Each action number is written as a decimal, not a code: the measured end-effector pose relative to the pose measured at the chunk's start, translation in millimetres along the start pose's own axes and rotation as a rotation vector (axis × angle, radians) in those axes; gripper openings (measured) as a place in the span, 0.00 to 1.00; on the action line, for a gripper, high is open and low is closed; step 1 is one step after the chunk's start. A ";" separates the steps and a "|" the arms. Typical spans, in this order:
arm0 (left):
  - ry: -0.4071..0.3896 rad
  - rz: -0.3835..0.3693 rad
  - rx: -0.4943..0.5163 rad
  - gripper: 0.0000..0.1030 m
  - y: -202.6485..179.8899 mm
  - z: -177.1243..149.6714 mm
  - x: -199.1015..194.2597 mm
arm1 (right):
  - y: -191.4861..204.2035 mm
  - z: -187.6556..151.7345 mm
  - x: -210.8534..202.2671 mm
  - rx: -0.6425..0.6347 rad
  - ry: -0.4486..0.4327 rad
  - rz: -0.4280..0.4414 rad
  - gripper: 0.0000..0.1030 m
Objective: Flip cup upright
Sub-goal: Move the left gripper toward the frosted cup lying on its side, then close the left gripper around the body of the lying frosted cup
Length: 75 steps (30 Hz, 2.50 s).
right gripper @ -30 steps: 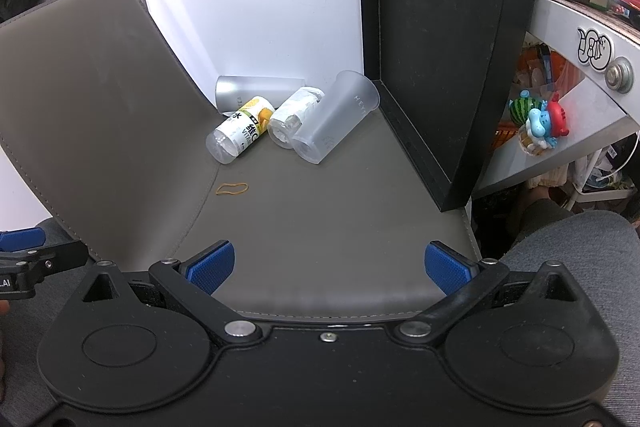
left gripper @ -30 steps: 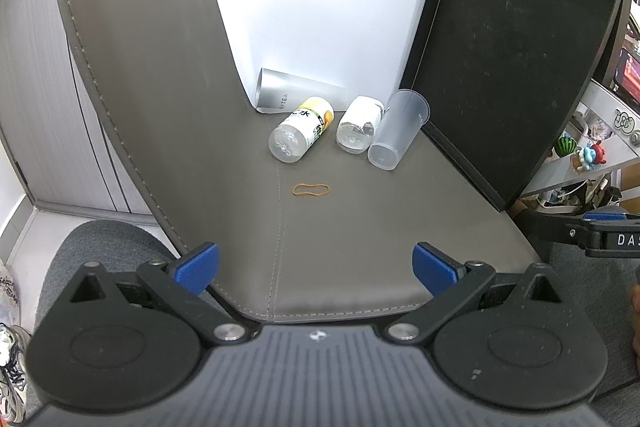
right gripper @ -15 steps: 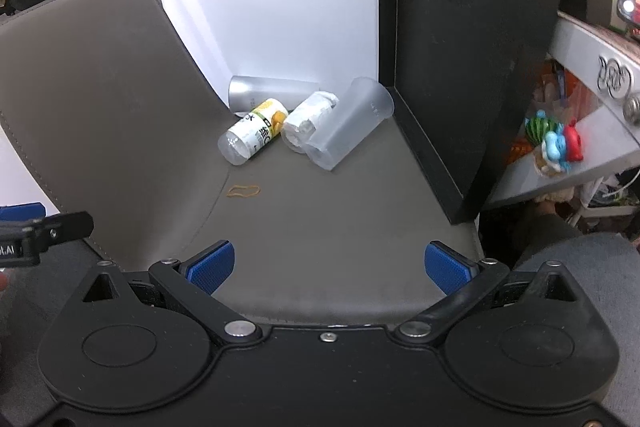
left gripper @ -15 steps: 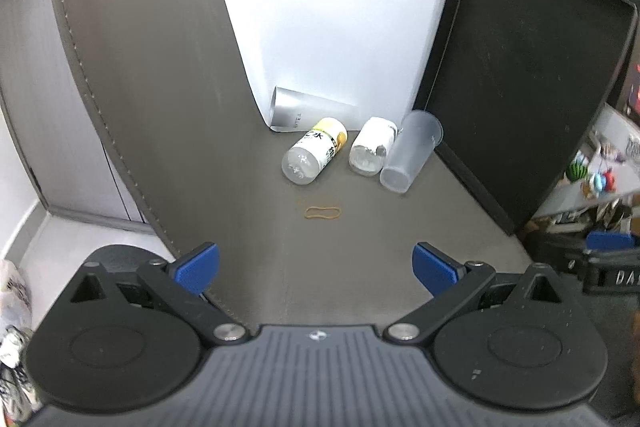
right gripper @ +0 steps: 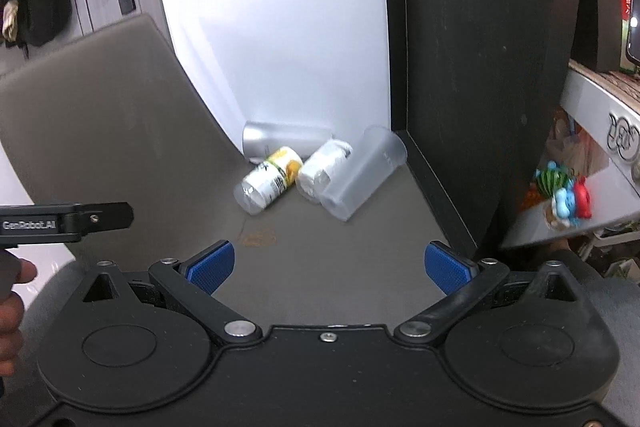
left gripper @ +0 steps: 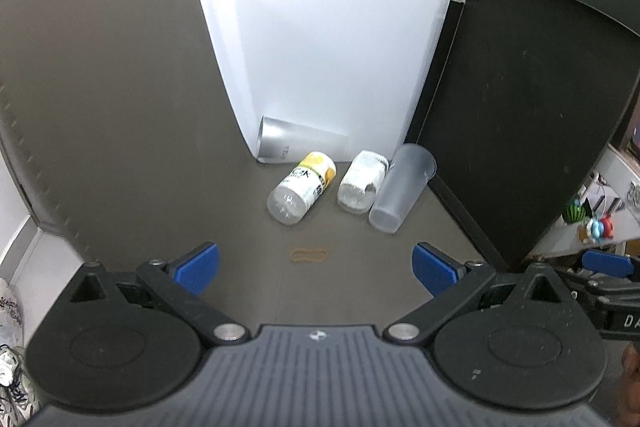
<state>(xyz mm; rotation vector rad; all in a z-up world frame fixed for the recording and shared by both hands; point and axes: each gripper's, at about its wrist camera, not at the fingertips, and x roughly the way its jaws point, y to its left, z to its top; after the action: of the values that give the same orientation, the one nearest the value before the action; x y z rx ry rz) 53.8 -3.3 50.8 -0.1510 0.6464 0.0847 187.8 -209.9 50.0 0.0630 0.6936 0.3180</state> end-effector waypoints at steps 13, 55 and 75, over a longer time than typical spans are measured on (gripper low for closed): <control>0.014 -0.022 -0.046 0.99 -13.8 37.1 52.4 | -16.9 20.6 34.6 0.058 -0.027 0.011 1.00; 0.110 0.029 -0.511 0.98 31.1 128.8 248.1 | -53.5 54.2 183.6 0.200 0.089 -0.084 1.00; 0.169 0.040 -0.851 0.97 68.3 126.4 340.4 | -66.1 40.3 212.1 0.219 0.095 -0.099 0.99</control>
<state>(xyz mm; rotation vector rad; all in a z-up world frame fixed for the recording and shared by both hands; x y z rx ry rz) 390.9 95.8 -63.5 -0.9736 0.7495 0.3872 384.4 -205.3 -60.9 0.2223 0.8212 0.1498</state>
